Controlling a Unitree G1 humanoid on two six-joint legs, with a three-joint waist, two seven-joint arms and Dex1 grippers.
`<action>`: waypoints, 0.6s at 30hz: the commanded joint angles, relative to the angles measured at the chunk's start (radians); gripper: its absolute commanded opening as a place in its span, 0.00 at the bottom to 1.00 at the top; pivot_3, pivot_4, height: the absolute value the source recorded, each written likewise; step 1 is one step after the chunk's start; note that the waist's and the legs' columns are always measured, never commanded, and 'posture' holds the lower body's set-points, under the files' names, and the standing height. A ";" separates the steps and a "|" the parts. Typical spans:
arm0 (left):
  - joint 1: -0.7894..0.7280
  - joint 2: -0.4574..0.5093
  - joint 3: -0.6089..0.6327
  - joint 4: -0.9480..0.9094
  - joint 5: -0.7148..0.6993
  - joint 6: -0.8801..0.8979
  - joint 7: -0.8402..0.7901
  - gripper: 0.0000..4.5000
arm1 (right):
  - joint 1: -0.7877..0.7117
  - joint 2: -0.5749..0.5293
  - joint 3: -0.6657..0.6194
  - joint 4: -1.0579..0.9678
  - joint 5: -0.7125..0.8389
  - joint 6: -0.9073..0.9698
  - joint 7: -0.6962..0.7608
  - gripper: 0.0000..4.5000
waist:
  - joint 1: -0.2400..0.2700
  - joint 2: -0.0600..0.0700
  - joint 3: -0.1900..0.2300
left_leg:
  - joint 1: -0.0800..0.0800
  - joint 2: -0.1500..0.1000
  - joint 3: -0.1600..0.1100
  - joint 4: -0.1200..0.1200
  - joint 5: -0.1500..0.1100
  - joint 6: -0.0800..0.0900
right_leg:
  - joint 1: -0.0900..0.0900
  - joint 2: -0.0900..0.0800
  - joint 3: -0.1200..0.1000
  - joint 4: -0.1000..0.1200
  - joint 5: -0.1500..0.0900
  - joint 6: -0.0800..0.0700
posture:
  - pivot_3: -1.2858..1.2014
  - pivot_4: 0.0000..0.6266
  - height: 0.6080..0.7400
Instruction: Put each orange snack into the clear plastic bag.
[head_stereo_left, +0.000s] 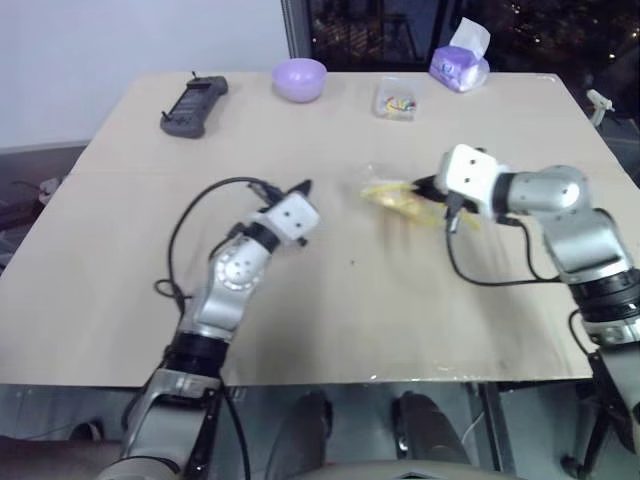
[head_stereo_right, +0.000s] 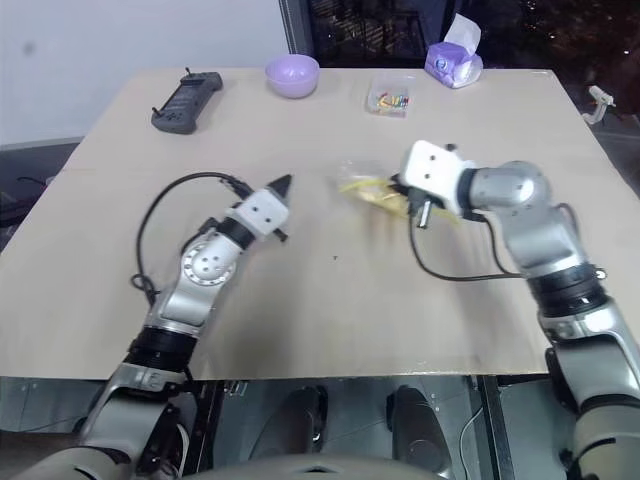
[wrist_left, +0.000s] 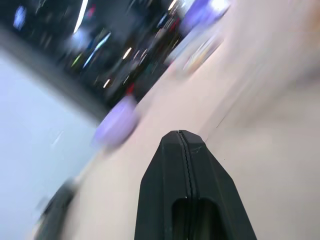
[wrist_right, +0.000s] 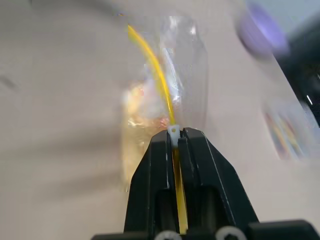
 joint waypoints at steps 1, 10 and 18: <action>-0.012 -0.005 0.002 -0.020 0.011 0.006 0.028 0.00 | 0.007 -0.019 -0.044 -0.028 0.004 0.003 -0.013 0.01 | 0.000 0.000 0.000 | 0.000 0.000 0.000 0.000 0.000 0.000 | 0.000 0.000 0.000 0.000 0.000 0.000 | 0.52 0.24 1.00; -0.023 -0.045 -0.042 -0.060 -0.118 -0.092 -0.089 0.00 | 0.022 0.005 -0.036 -0.096 0.021 0.038 -0.010 0.01 | 0.001 0.000 0.000 | 0.000 0.000 0.000 0.000 0.000 0.000 | 0.000 0.000 0.000 0.000 0.000 0.000 | 0.52 0.24 1.00; -0.036 -0.034 -0.079 -0.160 -0.152 -0.187 -0.194 0.00 | -0.036 0.094 -0.007 -0.152 0.037 0.028 -0.004 0.01 | -0.002 0.000 0.000 | 0.000 0.000 0.000 0.000 0.000 0.000 | 0.000 0.000 0.000 0.000 0.000 0.000 | 0.52 0.24 1.00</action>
